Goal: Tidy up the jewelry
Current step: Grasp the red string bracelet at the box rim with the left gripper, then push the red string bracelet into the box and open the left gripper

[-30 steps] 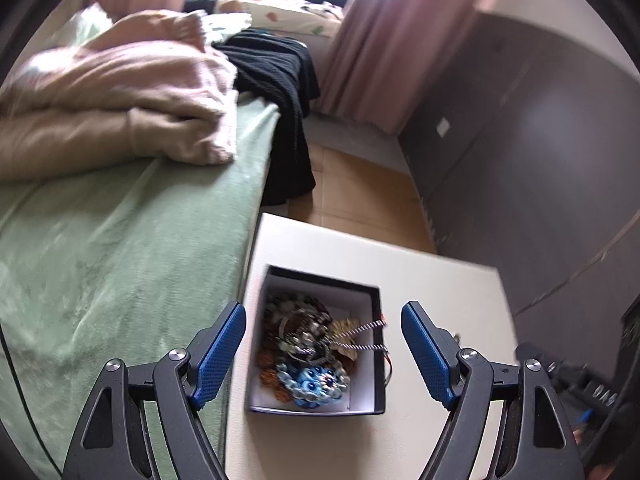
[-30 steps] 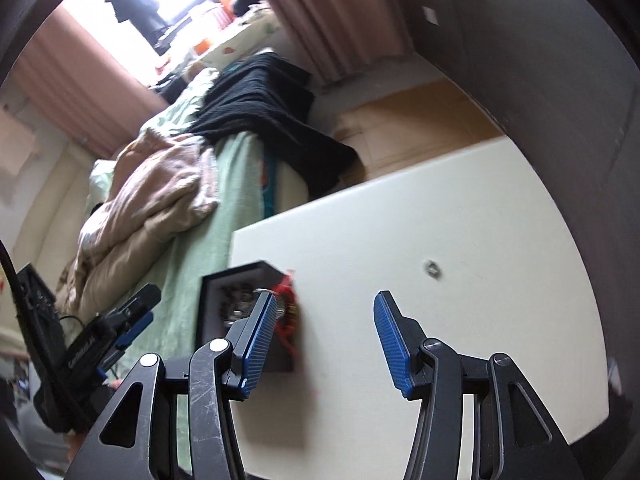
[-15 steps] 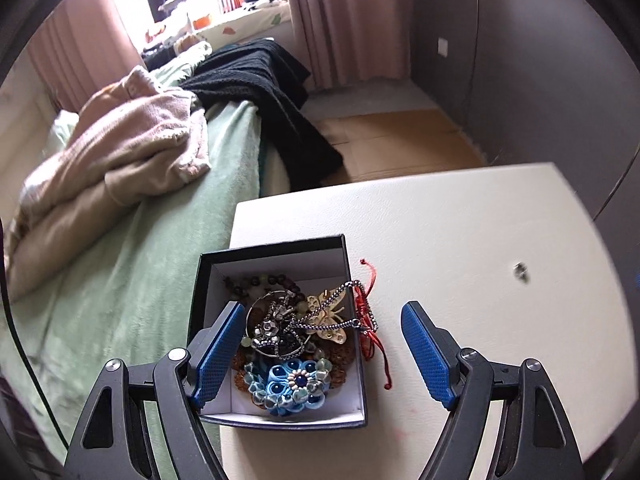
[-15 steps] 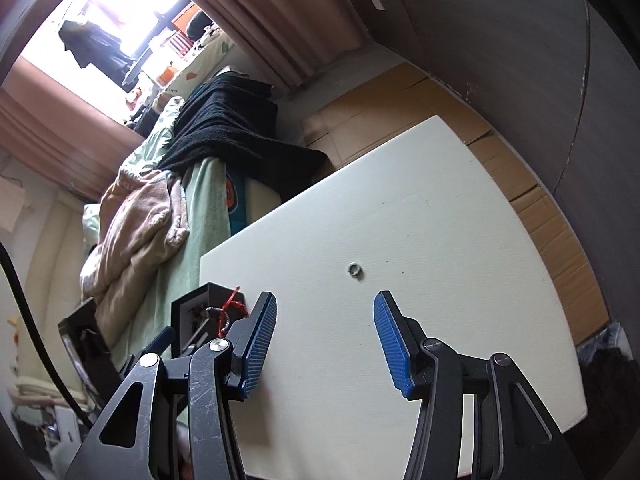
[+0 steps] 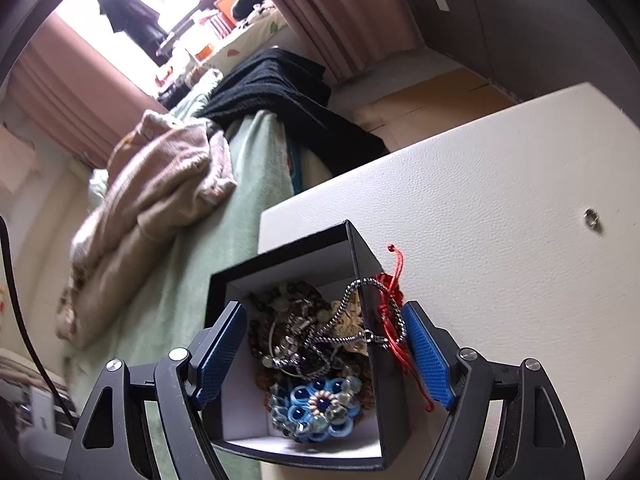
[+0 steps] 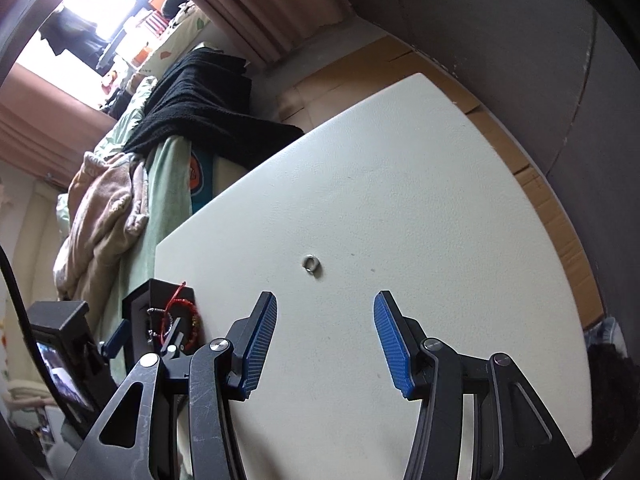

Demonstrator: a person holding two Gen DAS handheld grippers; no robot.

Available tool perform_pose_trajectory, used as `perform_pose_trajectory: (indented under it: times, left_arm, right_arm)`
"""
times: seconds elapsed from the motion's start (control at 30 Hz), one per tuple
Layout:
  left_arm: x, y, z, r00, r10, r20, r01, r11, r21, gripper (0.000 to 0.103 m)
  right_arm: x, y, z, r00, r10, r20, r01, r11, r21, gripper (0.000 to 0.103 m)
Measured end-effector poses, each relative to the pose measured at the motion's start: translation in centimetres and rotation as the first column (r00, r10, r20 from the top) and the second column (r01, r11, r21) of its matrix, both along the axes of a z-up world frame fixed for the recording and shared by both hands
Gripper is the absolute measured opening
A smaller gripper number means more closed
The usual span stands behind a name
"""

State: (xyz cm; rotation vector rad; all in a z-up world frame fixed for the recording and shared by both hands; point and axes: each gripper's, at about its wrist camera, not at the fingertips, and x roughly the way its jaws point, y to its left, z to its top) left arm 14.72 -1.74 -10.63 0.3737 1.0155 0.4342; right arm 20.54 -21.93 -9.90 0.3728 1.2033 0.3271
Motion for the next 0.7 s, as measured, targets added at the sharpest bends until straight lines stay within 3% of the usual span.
perform_pose_trajectory:
  times: [0.23, 0.33, 0.4, 0.53, 0.67, 0.7]
  left_arm:
    - [0.0, -0.4, 0.3, 0.999, -0.045, -0.025, 0.044, 0.998, -0.044, 0.042]
    - [-0.5, -0.5, 1.7, 0.998, -0.055, 0.006, 0.055, 0.996, -0.074, 0.038]
    - [-0.9, -0.1, 2.5, 0.998, -0.057, 0.026, 0.060, 0.992, -0.114, 0.032]
    - [-1.6, 0.9, 3.3, 0.997, -0.060, 0.038, 0.067, 0.966, -0.250, 0.009]
    - [-2.4, 2.2, 4.7, 0.996, -0.022, 0.086, 0.050, 0.940, -0.338, 0.005]
    - [-2.6, 2.9, 5.3, 0.994, -0.008, 0.105, 0.048, 0.923, -0.382, 0.005]
  right_arm:
    - [1.5, 2.4, -1.3, 0.999, 0.049, 0.005, -0.049, 0.995, -0.085, 0.051]
    - [1.9, 2.9, -1.9, 0.998, 0.058, 0.002, -0.058, 0.991, -0.121, 0.051]
    - [2.1, 3.2, -2.0, 0.998, 0.065, 0.003, -0.064, 0.989, -0.133, 0.051]
    - [2.4, 3.7, -2.0, 0.997, 0.076, 0.017, -0.073, 0.984, -0.161, 0.051]
    - [2.5, 4.6, -2.0, 0.994, 0.099, 0.035, -0.090, 0.978, -0.186, 0.049]
    - [2.5, 4.9, -2.0, 0.994, 0.105, 0.040, -0.095, 0.976, -0.194, 0.048]
